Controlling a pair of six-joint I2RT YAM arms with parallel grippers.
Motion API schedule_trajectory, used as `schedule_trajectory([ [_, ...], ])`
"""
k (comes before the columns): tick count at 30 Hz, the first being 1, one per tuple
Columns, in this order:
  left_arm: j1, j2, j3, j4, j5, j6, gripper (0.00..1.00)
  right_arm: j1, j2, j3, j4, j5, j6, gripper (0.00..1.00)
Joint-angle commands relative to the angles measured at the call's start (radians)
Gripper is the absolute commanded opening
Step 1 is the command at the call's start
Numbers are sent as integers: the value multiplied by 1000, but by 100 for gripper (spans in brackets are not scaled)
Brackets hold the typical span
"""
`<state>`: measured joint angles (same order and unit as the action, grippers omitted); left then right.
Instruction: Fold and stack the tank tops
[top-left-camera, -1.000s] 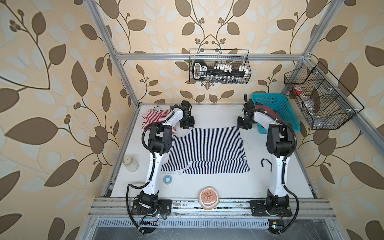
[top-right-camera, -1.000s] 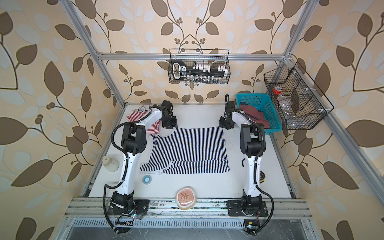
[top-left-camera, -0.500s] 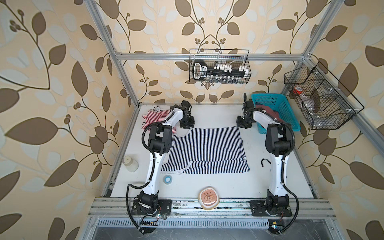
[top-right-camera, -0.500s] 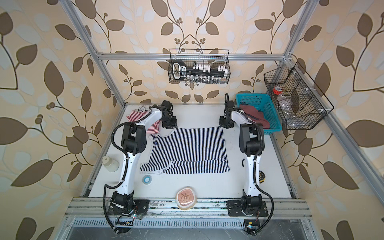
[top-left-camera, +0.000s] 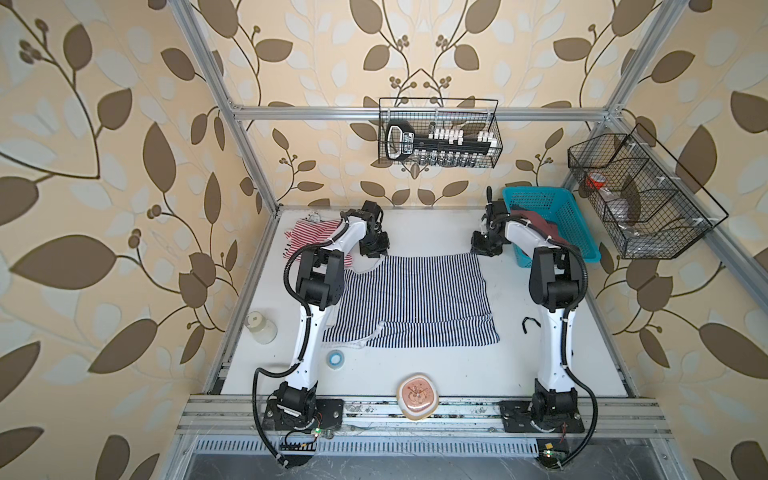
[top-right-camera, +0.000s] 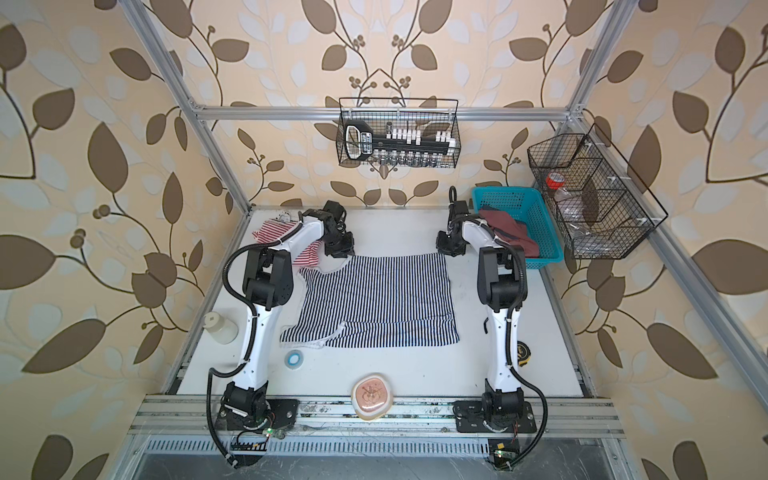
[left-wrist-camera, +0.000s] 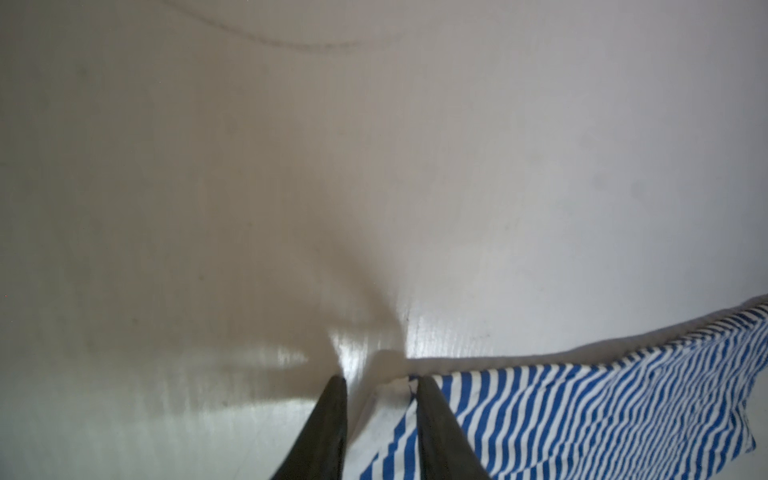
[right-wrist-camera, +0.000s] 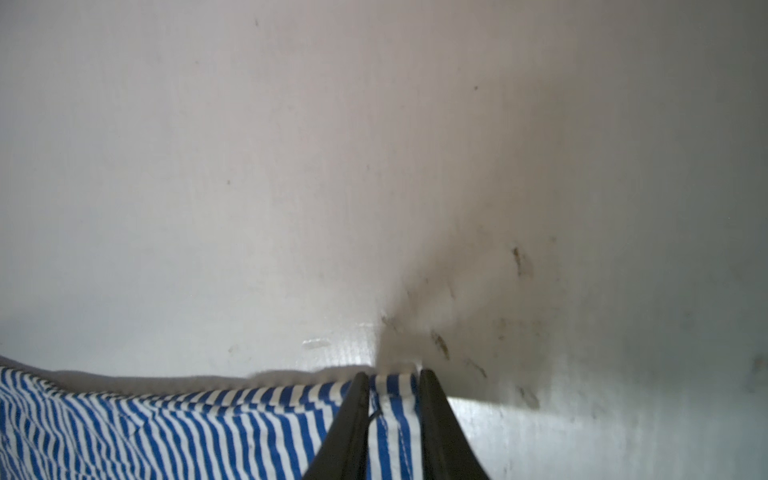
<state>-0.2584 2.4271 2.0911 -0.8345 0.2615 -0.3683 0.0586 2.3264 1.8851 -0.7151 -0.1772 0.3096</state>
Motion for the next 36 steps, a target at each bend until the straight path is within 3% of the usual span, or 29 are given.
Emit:
schedule_trajectory([
  [1, -1, 7, 32, -20, 20, 12, 30, 3, 32, 12, -16, -28, -7, 23],
  [7, -1, 11, 32, -20, 19, 14, 26, 2, 33, 8, -30, -3, -17, 6],
  [10, -1, 4, 29, -17, 18, 12, 16, 1, 26, 9, -29, -4, -18, 0],
  [19, -1, -17, 23, -5, 8, 11, 0, 1, -20, -5, -31, 5, -30, 0],
  [36, -1, -209, -212, 78, -18, 25, 0, -2, -279, -313, 127, -14, -33, 0],
])
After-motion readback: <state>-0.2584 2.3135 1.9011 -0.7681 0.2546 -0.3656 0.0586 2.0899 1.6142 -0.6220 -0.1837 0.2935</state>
